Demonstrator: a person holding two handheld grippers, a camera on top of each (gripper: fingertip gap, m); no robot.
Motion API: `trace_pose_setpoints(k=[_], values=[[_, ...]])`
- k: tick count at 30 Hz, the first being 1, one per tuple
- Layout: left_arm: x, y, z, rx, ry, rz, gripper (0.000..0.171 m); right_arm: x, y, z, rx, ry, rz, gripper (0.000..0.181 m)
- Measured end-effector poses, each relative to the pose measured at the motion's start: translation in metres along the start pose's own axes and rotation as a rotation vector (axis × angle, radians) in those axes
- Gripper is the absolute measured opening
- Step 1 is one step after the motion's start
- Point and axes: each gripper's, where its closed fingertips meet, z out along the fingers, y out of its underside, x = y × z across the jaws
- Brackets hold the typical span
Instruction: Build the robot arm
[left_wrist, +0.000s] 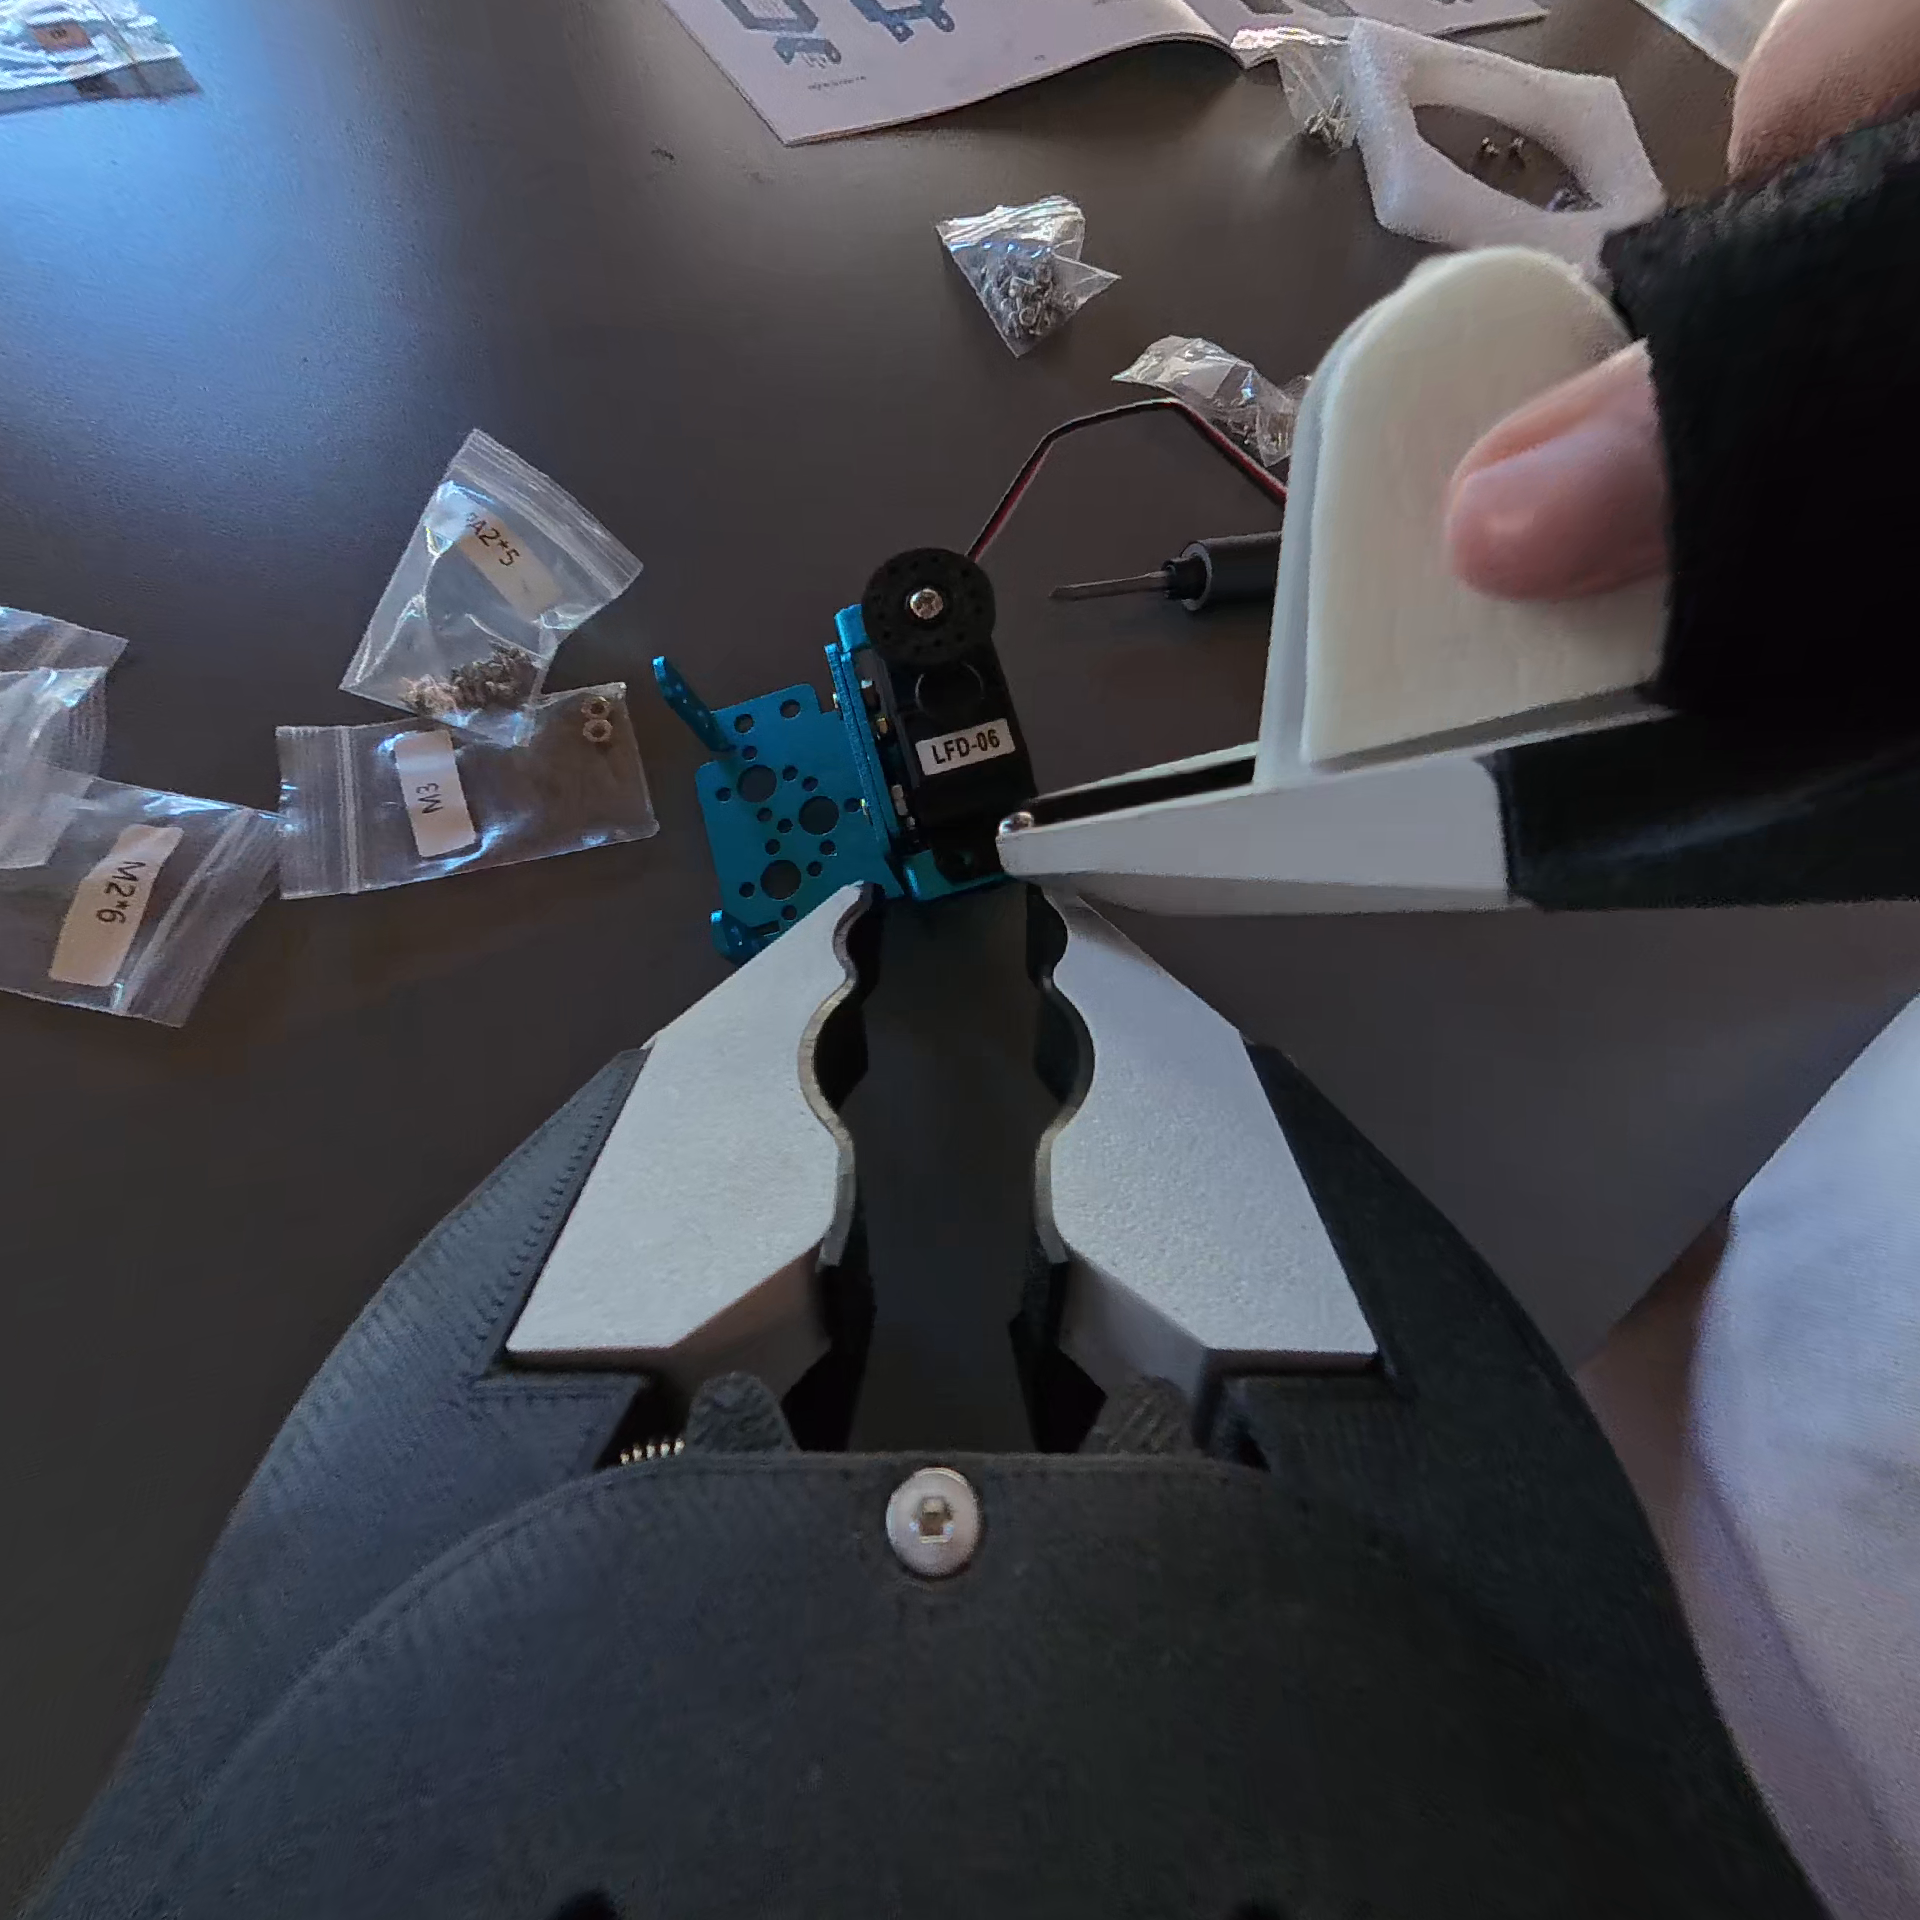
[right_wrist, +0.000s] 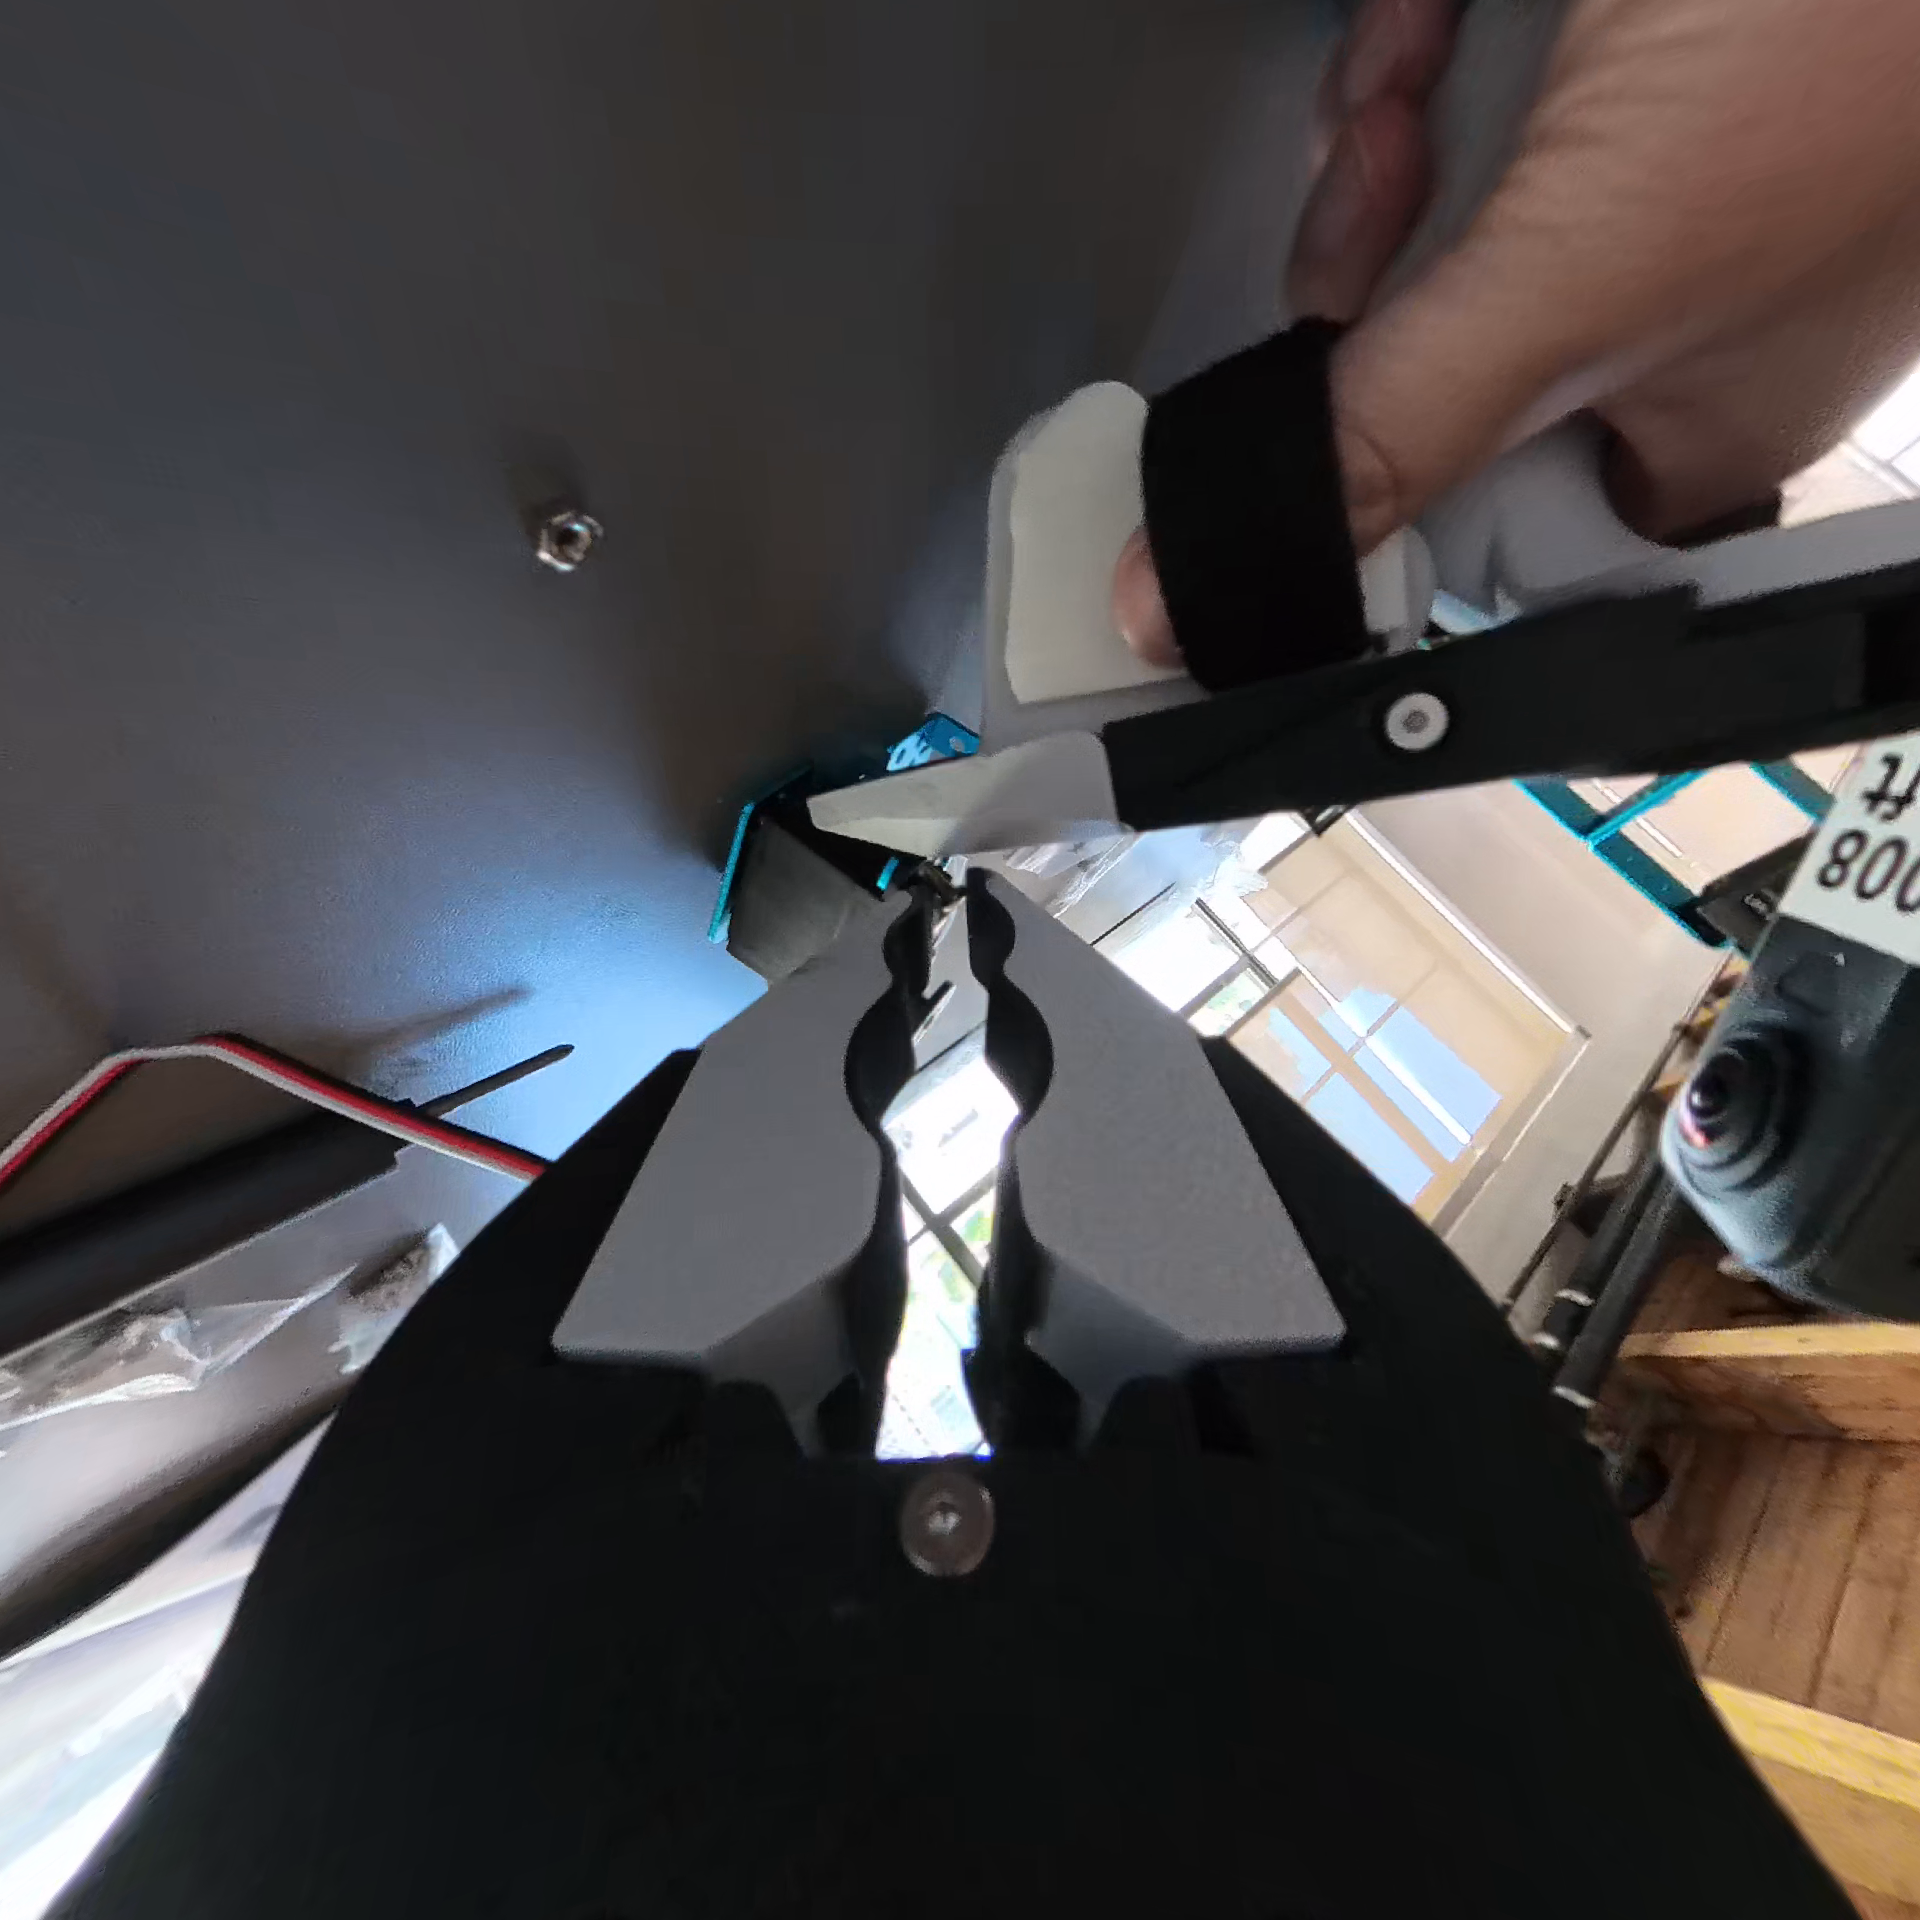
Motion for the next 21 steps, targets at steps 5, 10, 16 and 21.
trace_pose_setpoints(k=[5,10,16,21], values=[[0.001,0.001,0.001,-0.004,0.001,0.003,0.027,-0.003,0.001,0.000,-0.020,-0.005,-0.120,0.006],[0.001,0.000,0.001,0.000,0.010,-0.007,0.027,-0.004,0.002,-0.001,-0.027,-0.009,-0.215,0.006],[0.003,-0.003,-0.003,0.025,0.026,-0.017,0.027,-0.004,0.011,-0.003,-0.037,-0.010,-0.167,0.006],[0.016,-0.021,-0.028,0.206,0.159,-0.085,0.022,0.015,0.017,-0.014,0.073,0.094,0.198,0.006]])
